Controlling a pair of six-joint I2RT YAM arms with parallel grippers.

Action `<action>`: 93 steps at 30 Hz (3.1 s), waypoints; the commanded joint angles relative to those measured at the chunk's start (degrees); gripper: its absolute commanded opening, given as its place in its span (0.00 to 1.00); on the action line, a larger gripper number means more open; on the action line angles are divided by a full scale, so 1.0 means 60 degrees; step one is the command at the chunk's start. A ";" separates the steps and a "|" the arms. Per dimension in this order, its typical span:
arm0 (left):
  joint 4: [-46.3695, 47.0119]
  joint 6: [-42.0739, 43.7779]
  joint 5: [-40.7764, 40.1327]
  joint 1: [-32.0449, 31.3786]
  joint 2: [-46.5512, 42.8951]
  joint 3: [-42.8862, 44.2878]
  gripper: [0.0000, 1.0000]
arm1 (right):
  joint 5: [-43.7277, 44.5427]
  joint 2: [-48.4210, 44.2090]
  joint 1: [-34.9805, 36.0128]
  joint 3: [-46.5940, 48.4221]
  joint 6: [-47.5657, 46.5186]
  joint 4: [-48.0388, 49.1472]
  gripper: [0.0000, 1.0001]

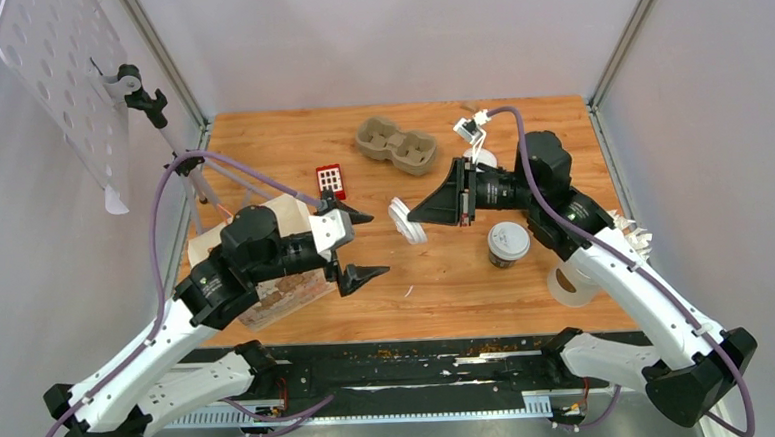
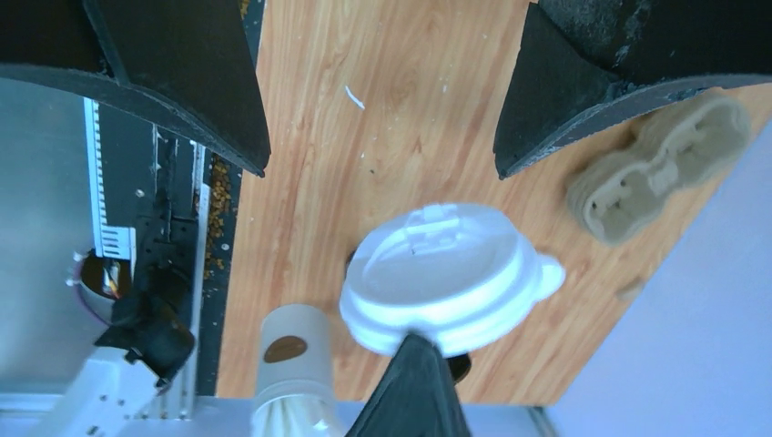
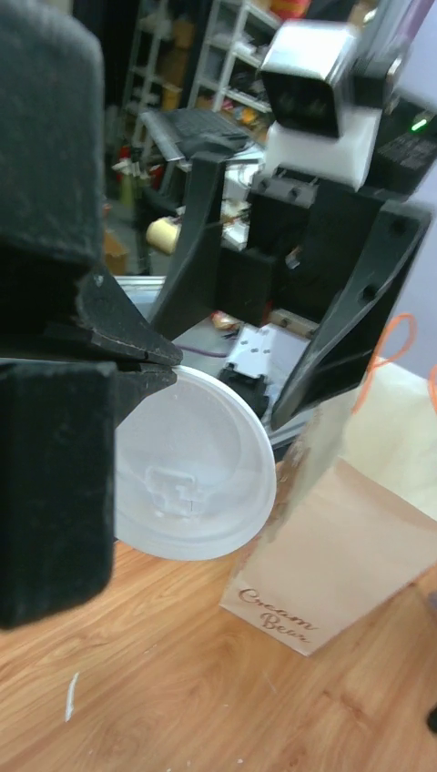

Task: Pack the takeout coffee

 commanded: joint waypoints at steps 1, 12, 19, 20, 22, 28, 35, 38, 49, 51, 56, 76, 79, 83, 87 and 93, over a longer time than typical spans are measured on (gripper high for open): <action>-0.1460 0.1796 0.1561 -0.0008 0.0016 0.1162 0.99 | -0.1575 0.0096 0.0026 0.0752 -0.2057 -0.1884 0.00; 0.0398 -0.0078 -0.0286 -0.0007 0.0011 0.0328 1.00 | 0.0663 -0.0875 0.0043 -0.0927 0.1162 0.0577 0.00; 0.1824 -0.1248 -0.0564 -0.0007 0.0553 0.0052 1.00 | 0.2157 -0.1370 0.0358 -0.1400 0.2358 0.1875 0.00; 0.1854 -0.1260 -0.0332 -0.0008 0.0706 0.0101 1.00 | 0.2321 -0.1413 0.0376 -0.1363 0.2403 0.1732 0.00; 0.2041 -0.1216 0.0293 -0.0004 0.0968 0.0114 1.00 | 0.2638 -0.1511 0.0414 -0.1375 0.2541 0.1600 0.00; 0.3750 -0.1587 0.0980 -0.0023 0.0964 -0.0569 1.00 | 0.2997 -0.1760 0.0484 -0.1776 0.2906 0.1749 0.00; 0.3735 -0.1393 0.0437 -0.0023 0.1075 -0.0562 1.00 | 0.2935 -0.1765 0.0583 -0.1866 0.2893 0.1743 0.00; 0.3925 -0.1393 0.0384 -0.0015 0.1089 -0.0626 1.00 | 0.2934 -0.1745 0.0612 -0.1870 0.2916 0.2058 0.00; 0.4235 -0.0978 0.0523 -0.0015 0.1224 -0.0784 1.00 | 0.2923 -0.1678 0.0698 -0.1927 0.2980 0.2211 0.00; 0.4309 -0.0938 0.0494 -0.0023 0.1262 -0.0792 1.00 | 0.2916 -0.1663 0.0717 -0.1925 0.2981 0.2227 0.00; 0.4365 -0.0781 0.0389 -0.0021 0.1331 -0.0806 1.00 | 0.2898 -0.1639 0.0741 -0.1954 0.2968 0.2226 0.00; 0.4304 -0.0544 0.0494 -0.0023 0.1214 -0.0850 0.84 | 0.2983 -0.1694 0.0757 -0.2040 0.3000 0.2160 0.09; 0.4145 -0.0495 0.0426 -0.0023 0.1122 -0.0850 0.83 | 0.3106 -0.1748 0.0764 -0.2003 0.2871 0.1947 0.14; 0.3624 -0.0463 0.0136 -0.0023 0.0917 -0.0865 0.83 | 0.3578 -0.1889 0.0752 -0.1721 0.2219 0.0967 0.32; 0.2676 -0.0318 -0.0153 -0.0023 0.0712 -0.0768 0.83 | 0.4675 -0.2246 0.0739 -0.1385 0.1272 -0.0378 0.47; 0.0764 -0.0110 -0.0418 -0.0023 0.0330 -0.0370 0.84 | 0.6995 -0.2240 0.0620 -0.0324 -0.1349 -0.2672 0.61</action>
